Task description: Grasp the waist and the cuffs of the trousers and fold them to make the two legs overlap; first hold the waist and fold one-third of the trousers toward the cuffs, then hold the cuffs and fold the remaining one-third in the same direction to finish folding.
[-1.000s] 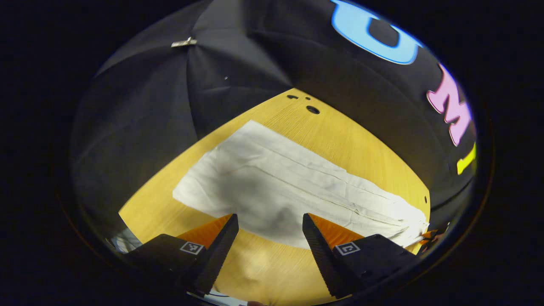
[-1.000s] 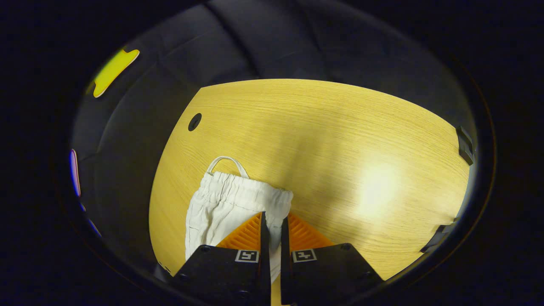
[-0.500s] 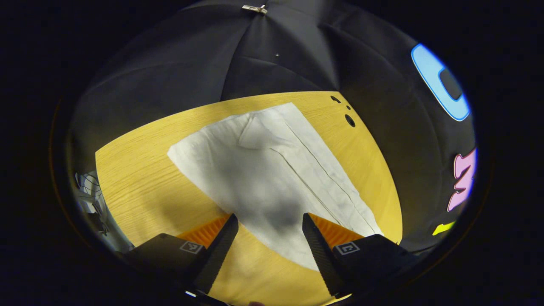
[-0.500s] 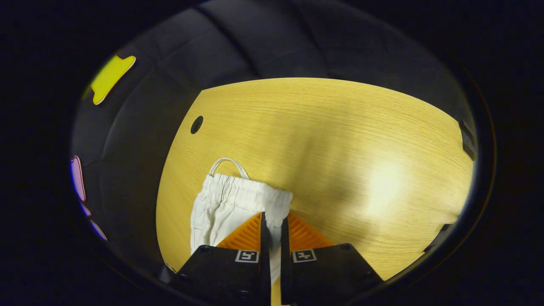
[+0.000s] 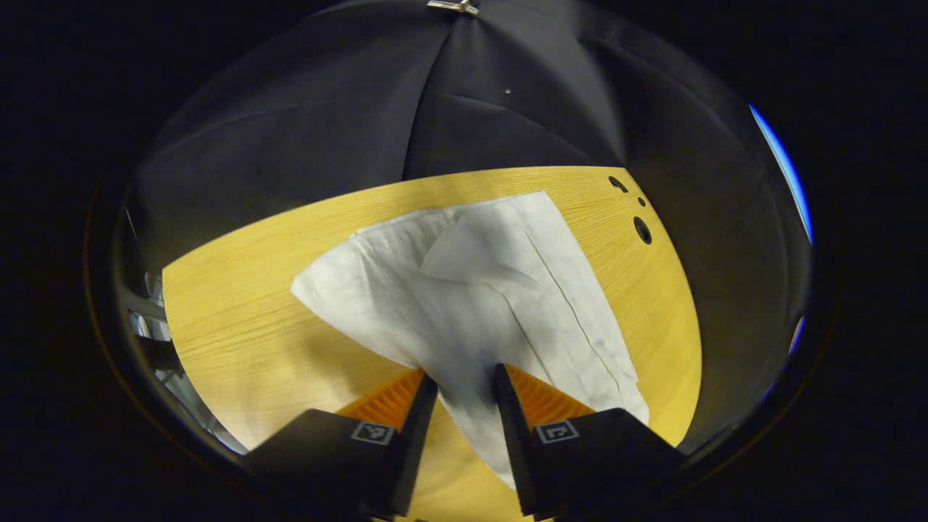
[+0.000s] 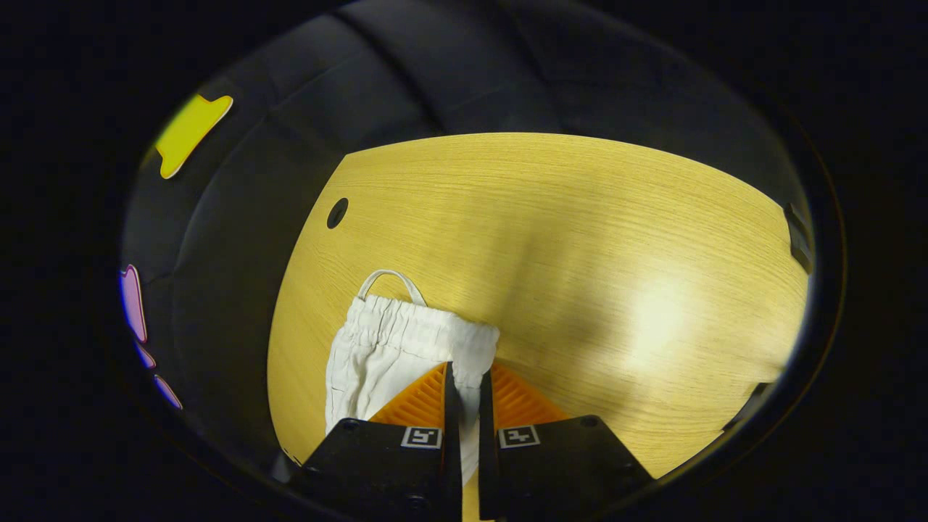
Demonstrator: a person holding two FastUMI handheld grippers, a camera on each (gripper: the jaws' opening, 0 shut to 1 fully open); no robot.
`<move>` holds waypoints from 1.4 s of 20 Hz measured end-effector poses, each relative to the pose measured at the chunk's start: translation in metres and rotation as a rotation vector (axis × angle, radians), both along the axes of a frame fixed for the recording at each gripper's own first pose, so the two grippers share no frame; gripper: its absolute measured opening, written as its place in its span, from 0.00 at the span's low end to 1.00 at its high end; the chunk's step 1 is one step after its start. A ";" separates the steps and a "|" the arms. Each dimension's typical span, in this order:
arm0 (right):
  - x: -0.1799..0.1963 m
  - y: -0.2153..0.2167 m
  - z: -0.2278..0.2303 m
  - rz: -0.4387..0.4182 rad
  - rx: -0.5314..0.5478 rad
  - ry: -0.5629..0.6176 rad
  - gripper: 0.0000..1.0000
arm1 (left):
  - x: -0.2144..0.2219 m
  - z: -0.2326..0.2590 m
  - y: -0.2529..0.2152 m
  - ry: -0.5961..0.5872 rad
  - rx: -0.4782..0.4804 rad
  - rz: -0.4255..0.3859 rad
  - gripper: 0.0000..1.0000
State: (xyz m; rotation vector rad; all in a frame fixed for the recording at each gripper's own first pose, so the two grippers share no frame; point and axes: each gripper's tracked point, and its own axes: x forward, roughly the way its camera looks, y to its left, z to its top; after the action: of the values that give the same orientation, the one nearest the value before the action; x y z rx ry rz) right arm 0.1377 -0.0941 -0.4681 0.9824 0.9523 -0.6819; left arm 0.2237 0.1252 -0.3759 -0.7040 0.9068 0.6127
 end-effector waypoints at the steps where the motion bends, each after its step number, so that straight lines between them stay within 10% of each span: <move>1: 0.000 0.000 0.001 -0.003 0.004 -0.003 0.14 | -0.002 -0.004 0.000 0.018 -0.011 0.004 0.51; 2: 0.000 0.000 0.001 -0.002 0.010 -0.008 0.14 | 0.002 0.001 -0.002 -0.023 -0.013 0.010 0.26; 4: 0.000 -0.001 0.001 0.005 0.014 -0.020 0.14 | 0.004 0.002 -0.005 -0.069 -0.057 0.040 0.08; 18: 0.006 -0.023 0.093 0.145 -0.165 -0.313 0.13 | -0.022 -0.001 -0.028 -0.143 -0.139 -0.082 0.06; 28: 0.009 0.128 0.232 0.534 -0.402 -0.674 0.13 | -0.024 0.002 -0.026 -0.147 -0.155 -0.207 0.06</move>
State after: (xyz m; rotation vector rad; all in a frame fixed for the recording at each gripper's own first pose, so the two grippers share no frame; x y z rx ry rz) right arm 0.1468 0.0343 -0.2359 0.4994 0.4155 -0.0571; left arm 0.1993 0.0996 -0.3737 -0.7725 0.8828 0.3054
